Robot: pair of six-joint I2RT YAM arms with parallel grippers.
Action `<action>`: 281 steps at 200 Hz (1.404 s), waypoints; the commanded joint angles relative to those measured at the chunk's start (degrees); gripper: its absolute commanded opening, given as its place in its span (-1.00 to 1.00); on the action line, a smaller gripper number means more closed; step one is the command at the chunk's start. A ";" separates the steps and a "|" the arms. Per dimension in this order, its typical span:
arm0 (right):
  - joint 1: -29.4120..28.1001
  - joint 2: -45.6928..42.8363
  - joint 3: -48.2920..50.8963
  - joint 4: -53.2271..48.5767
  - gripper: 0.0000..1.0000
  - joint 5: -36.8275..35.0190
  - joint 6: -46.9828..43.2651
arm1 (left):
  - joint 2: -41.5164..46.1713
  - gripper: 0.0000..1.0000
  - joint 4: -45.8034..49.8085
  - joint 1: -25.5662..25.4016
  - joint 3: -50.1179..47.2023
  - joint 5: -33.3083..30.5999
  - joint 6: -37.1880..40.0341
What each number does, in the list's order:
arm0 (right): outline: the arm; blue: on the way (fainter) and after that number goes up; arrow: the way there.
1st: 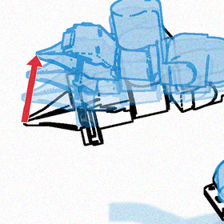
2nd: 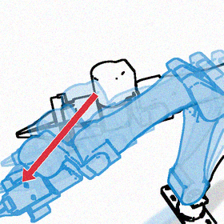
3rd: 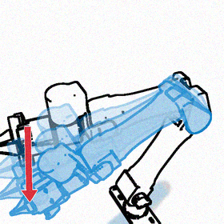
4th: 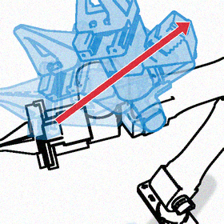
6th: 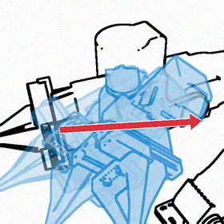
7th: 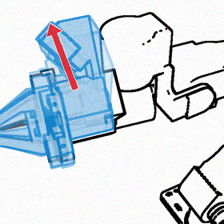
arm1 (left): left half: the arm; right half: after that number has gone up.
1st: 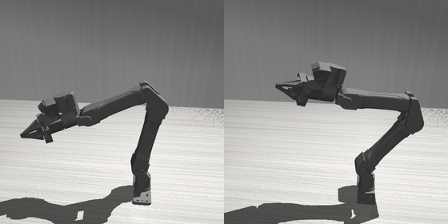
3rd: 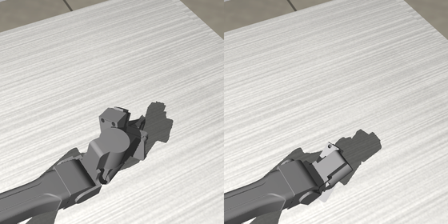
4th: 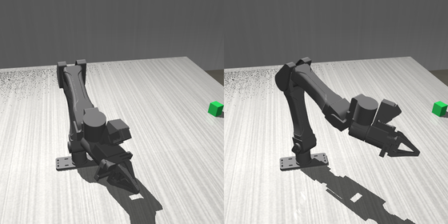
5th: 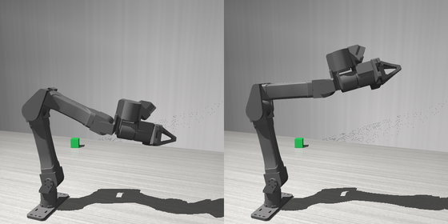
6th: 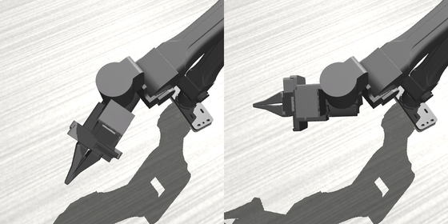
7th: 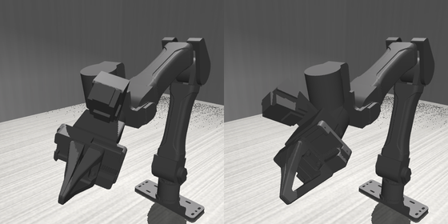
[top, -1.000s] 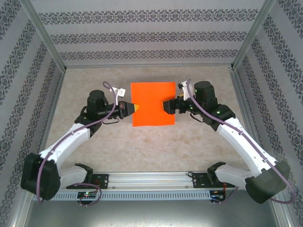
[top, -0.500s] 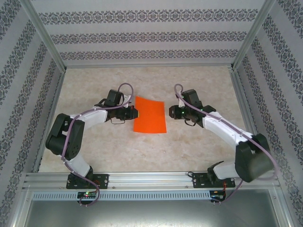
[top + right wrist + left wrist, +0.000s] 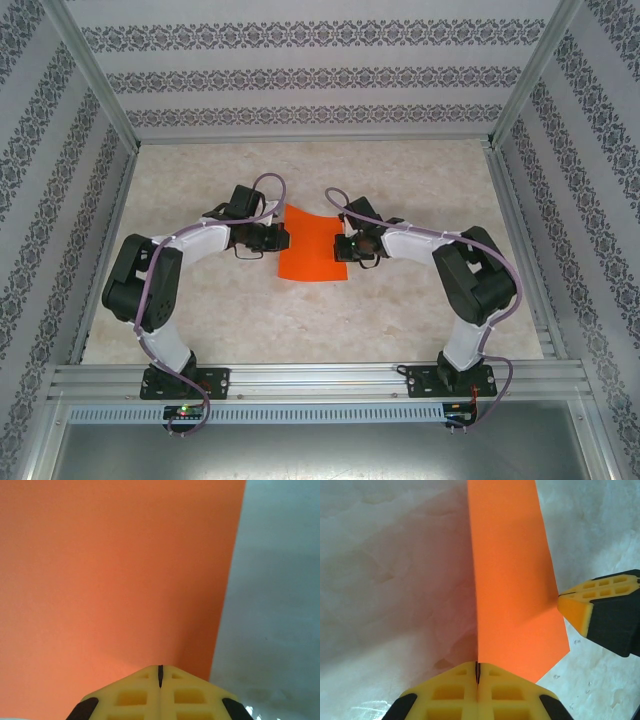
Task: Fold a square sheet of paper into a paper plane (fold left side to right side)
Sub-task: Hold the square sheet of paper at the center of the table, then first fold in half a square sheet of paper at the center of the table.
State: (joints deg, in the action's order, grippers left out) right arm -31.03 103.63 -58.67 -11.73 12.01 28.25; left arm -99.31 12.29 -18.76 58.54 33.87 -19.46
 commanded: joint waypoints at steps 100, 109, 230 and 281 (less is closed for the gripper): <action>-1.93 4.96 0.53 -0.11 -1.00 -0.81 1.95 | -4.90 0.09 -11.89 -3.23 4.12 14.82 -11.83; -1.89 4.59 0.96 0.75 -1.00 -0.24 2.16 | -5.92 0.14 -12.29 -3.80 4.79 14.91 -11.96; 4.84 -11.81 11.26 22.66 -0.33 12.49 11.06 | -8.74 -0.47 -12.08 -5.25 6.06 11.44 -12.00; 4.31 -6.99 10.18 25.87 -0.30 16.75 15.33 | -9.02 -0.57 -11.71 -5.49 6.41 11.09 -11.96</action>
State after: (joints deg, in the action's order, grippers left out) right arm -26.13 94.30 -48.29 10.83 25.50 40.56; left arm -107.33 1.17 -23.35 63.31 45.74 -31.99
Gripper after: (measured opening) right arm 0.356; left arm 0.215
